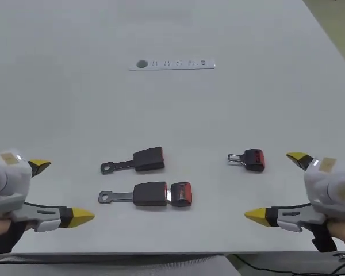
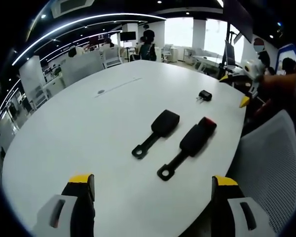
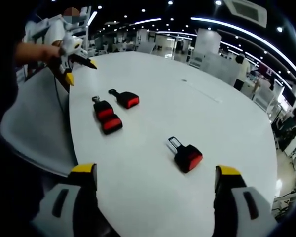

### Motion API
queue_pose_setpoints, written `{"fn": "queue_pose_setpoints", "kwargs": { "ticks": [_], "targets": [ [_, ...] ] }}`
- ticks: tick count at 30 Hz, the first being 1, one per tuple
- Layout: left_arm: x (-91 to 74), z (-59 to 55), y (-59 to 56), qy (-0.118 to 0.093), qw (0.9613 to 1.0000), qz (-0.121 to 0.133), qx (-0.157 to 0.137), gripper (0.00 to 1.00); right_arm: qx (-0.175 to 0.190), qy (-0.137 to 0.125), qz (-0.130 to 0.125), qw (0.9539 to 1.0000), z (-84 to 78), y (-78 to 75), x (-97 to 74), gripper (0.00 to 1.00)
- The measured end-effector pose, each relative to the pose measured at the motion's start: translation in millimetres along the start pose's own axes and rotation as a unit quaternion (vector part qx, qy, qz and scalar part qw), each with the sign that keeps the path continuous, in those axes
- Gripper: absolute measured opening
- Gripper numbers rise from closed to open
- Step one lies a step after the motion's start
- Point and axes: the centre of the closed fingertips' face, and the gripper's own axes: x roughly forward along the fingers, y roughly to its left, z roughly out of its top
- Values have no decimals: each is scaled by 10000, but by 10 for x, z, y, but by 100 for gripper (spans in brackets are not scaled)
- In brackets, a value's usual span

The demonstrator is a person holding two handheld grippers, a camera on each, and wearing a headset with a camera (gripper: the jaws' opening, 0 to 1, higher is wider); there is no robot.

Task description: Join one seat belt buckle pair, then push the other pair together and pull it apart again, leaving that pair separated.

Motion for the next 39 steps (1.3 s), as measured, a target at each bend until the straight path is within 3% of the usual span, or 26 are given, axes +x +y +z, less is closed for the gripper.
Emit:
{"fn": "queue_pose_setpoints", "kwargs": {
  "ticks": [12,21,24,39],
  "targets": [
    [8,-21,-7,39,10000,23,37,100,355,-90,-76,9993,30,-51,-14,100],
    [9,-19,5,45,9999,38,87,100,404,-61,-35,9992,17,-20,-13,100],
    [11,-32,-6,79,9999,28,121,100,252,-42,10,9997,0,18,-19,100],
    [6,-25,-31,115,9998,3,162,100,266,-218,-24,9994,46,-2,-64,100]
  ]
}}
